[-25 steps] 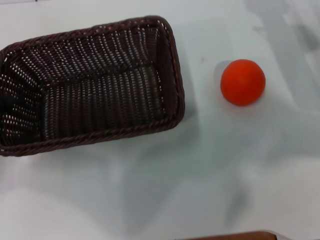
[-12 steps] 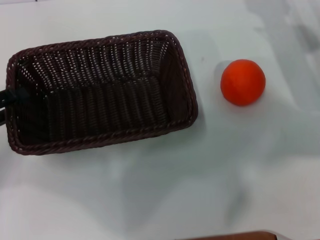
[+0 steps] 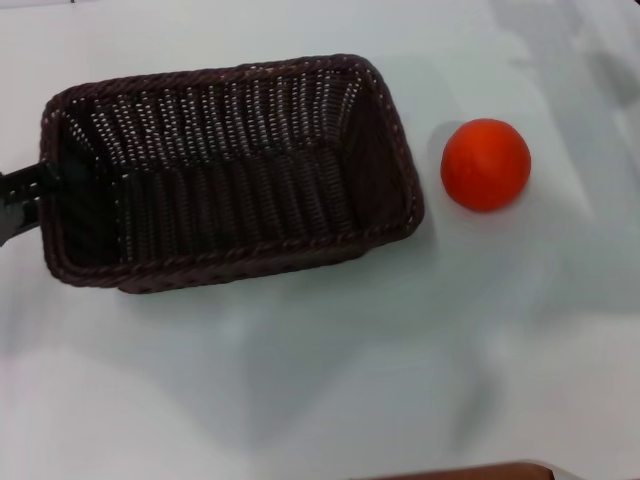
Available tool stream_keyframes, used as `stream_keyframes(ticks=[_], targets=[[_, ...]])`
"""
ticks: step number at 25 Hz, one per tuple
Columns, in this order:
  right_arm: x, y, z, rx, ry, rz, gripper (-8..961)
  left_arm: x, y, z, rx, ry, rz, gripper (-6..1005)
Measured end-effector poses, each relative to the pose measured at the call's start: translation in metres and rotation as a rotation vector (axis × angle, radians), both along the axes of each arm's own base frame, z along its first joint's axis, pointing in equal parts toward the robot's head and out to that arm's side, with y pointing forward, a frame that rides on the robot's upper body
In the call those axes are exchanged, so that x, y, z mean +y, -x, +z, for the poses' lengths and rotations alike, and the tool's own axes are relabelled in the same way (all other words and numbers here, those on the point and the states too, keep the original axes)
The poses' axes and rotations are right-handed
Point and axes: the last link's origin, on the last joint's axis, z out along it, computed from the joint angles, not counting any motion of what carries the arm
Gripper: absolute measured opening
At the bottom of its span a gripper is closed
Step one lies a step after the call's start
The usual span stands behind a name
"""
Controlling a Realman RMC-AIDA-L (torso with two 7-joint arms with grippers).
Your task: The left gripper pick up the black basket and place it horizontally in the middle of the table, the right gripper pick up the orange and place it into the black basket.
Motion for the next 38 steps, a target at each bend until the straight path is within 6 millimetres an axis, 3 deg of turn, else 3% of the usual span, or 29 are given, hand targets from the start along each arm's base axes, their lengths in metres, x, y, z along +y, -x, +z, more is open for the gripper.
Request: stream_keyframes(ticks=[10, 14, 20, 30, 36, 38], targets=[[0.002, 0.008, -0.003, -0.026, 0.049, 0.058, 770, 0.011, 0.004, 0.012, 0.084, -0.072, -0.063, 591], [0.008, 0.022, 0.002, -0.033, 0.181, 0.193, 771, 0.013, 0.015, 0.034, 0.177, -0.211, -0.120, 592], [0.018, 0.038, 0.025, -0.083, 0.526, 0.347, 773, 0.009, 0.020, 0.056, 0.263, -0.487, -0.240, 616], [0.026, 0.065, 0.079, -0.389, 0.998, 0.241, 785, 0.015, 0.010, 0.035, 0.267, -0.685, -0.391, 656], [0.024, 0.086, 0.085, -0.559, 1.183, 0.149, 816, 0.021, 0.004, 0.031, 0.242, -0.687, -0.401, 680], [0.023, 0.088, 0.083, -0.618, 1.246, 0.113, 827, 0.021, 0.004, 0.030, 0.236, -0.688, -0.400, 864]])
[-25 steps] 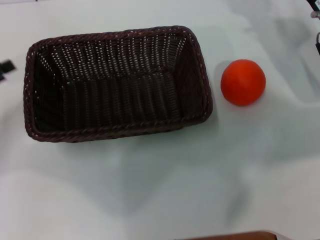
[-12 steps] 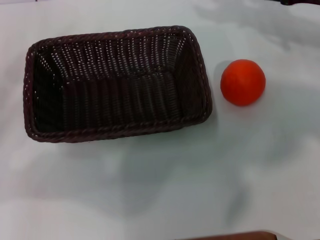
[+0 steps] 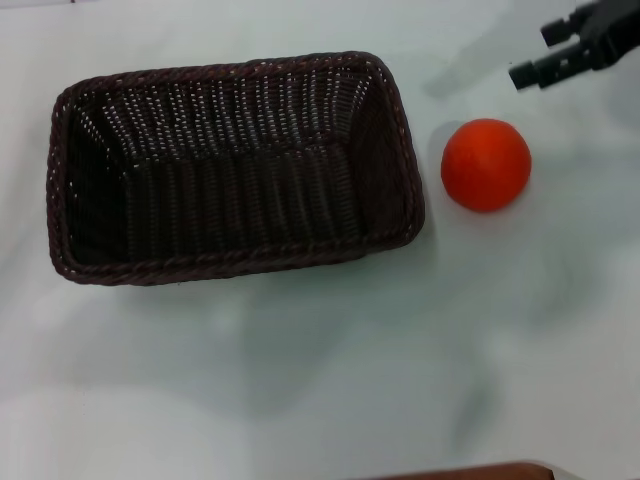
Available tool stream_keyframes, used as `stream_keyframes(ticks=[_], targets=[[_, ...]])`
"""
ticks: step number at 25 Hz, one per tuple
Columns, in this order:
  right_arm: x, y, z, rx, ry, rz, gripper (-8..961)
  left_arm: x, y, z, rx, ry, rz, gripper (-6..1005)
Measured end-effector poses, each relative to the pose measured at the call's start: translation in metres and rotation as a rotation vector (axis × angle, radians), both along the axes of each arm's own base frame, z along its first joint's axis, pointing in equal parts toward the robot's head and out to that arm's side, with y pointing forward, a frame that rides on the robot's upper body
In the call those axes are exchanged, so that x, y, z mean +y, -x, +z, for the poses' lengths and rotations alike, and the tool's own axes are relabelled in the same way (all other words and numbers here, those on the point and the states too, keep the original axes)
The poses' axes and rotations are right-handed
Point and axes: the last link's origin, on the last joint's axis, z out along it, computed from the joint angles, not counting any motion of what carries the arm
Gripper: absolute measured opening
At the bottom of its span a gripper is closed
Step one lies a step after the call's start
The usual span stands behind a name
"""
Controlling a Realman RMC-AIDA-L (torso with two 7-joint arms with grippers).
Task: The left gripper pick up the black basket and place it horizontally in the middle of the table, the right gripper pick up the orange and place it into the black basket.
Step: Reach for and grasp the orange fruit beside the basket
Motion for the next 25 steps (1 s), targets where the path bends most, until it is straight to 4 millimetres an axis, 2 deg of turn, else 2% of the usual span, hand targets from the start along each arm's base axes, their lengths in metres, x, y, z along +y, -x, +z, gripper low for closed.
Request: stream_keyframes(ticks=[7, 13, 17, 25], targets=[[-0.002, 0.004, -0.014, -0.147, 0.113, 0.008, 944, 0.000, 0.000, -0.005, -0.024, 0.010, 0.004, 859], [0.002, 0.002, -0.041, -0.210, 0.160, -0.010, 905, 0.000, 0.000, -0.007, -0.032, 0.014, 0.003, 859], [0.003, -0.002, -0.068, -0.229, 0.188, -0.014, 879, 0.001, -0.001, -0.007, -0.036, 0.016, 0.002, 859], [0.001, -0.009, -0.087, -0.271, 0.207, -0.023, 826, 0.002, -0.002, -0.008, -0.044, 0.020, 0.001, 860]])
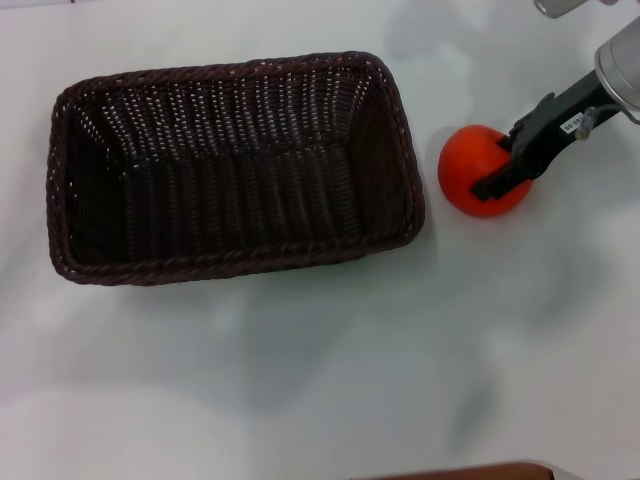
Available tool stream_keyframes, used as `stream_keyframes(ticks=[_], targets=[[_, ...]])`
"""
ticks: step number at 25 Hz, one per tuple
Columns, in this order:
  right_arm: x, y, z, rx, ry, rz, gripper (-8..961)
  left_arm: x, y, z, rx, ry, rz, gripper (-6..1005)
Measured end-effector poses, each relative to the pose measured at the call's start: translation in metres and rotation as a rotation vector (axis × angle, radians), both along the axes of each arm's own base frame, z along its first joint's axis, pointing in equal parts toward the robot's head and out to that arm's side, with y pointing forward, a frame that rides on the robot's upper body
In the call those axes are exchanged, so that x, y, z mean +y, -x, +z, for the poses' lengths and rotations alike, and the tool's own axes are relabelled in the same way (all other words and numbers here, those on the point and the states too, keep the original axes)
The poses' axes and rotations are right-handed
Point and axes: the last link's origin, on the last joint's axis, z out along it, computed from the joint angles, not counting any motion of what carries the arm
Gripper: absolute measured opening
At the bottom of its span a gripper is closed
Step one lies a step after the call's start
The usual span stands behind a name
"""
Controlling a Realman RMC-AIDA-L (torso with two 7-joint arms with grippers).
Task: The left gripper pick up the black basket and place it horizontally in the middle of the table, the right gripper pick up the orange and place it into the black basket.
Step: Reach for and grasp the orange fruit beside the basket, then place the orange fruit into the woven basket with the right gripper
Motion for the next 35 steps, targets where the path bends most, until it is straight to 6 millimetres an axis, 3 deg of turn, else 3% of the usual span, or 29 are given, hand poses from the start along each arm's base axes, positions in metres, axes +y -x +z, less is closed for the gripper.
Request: stream_keyframes(ticks=[6, 15, 20, 27, 30, 35], targets=[[0.001, 0.000, 0.000, -0.001, -0.008, 0.002, 787, 0.001, 0.000, 0.000, -0.001, 0.000, -0.001, 860], [0.003, 0.001, 0.002, 0.011, -0.024, 0.009, 464, -0.001, 0.001, -0.002, -0.009, 0.008, 0.006, 859], [0.013, -0.002, 0.022, 0.102, -0.145, -0.029, 368, -0.004, 0.002, -0.002, -0.014, 0.010, 0.003, 860], [0.032, 0.001, 0.063, 0.454, -0.477, -0.078, 305, -0.006, 0.002, -0.002, -0.025, 0.016, -0.002, 859], [0.028, 0.019, 0.068, 0.685, -0.508, -0.016, 285, -0.007, 0.001, -0.003, -0.025, 0.021, -0.010, 859], [0.008, 0.059, 0.055, 1.025, -0.421, 0.184, 253, -0.007, 0.000, -0.003, -0.029, 0.023, -0.017, 860]])
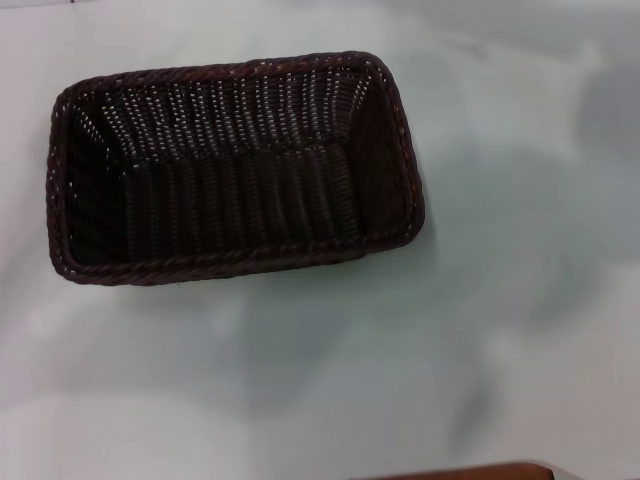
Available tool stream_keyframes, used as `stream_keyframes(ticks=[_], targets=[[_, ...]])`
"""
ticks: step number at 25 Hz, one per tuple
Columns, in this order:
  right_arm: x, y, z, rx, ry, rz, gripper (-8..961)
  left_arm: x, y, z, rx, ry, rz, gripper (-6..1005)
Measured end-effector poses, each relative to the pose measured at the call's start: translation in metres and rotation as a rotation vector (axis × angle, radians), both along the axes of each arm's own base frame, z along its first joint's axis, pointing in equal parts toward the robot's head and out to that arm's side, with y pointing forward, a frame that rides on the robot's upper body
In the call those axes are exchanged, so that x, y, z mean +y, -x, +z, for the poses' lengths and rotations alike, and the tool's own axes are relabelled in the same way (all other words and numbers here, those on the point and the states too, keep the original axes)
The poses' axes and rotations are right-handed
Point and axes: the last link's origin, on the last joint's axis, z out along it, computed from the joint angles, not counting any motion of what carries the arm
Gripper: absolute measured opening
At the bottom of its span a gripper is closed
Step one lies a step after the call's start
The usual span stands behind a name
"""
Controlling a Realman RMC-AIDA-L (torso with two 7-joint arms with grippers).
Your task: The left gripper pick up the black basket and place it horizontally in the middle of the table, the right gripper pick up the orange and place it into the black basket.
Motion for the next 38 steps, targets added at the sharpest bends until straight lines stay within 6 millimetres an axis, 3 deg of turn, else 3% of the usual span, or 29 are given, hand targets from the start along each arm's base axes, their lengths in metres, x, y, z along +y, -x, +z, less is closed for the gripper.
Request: stream_keyframes(ticks=[5, 8, 12, 17, 25, 31, 38], targets=[[-0.023, 0.035, -0.039, 0.071, 0.049, 0.246, 214, 0.001, -0.001, -0.001, -0.005, 0.004, -0.005, 860], [-0.027, 0.043, -0.061, 0.033, 0.095, 0.286, 192, 0.002, -0.002, -0.002, -0.009, 0.006, -0.006, 860], [-0.028, 0.045, -0.076, -0.006, 0.127, 0.294, 165, 0.002, -0.002, -0.002, -0.010, 0.004, -0.007, 860], [-0.029, 0.044, -0.078, -0.015, 0.129, 0.290, 415, 0.002, -0.003, -0.002, -0.012, 0.003, -0.008, 859], [-0.029, 0.037, -0.075, -0.005, 0.117, 0.268, 723, 0.003, -0.004, -0.005, -0.022, 0.012, -0.009, 859], [-0.029, 0.019, -0.065, 0.089, -0.066, 0.225, 892, 0.003, -0.004, -0.005, -0.022, 0.000, -0.008, 859], [-0.032, -0.046, -0.049, 0.219, -0.558, -0.022, 928, -0.005, 0.003, 0.001, -0.041, -0.154, 0.005, 859]])
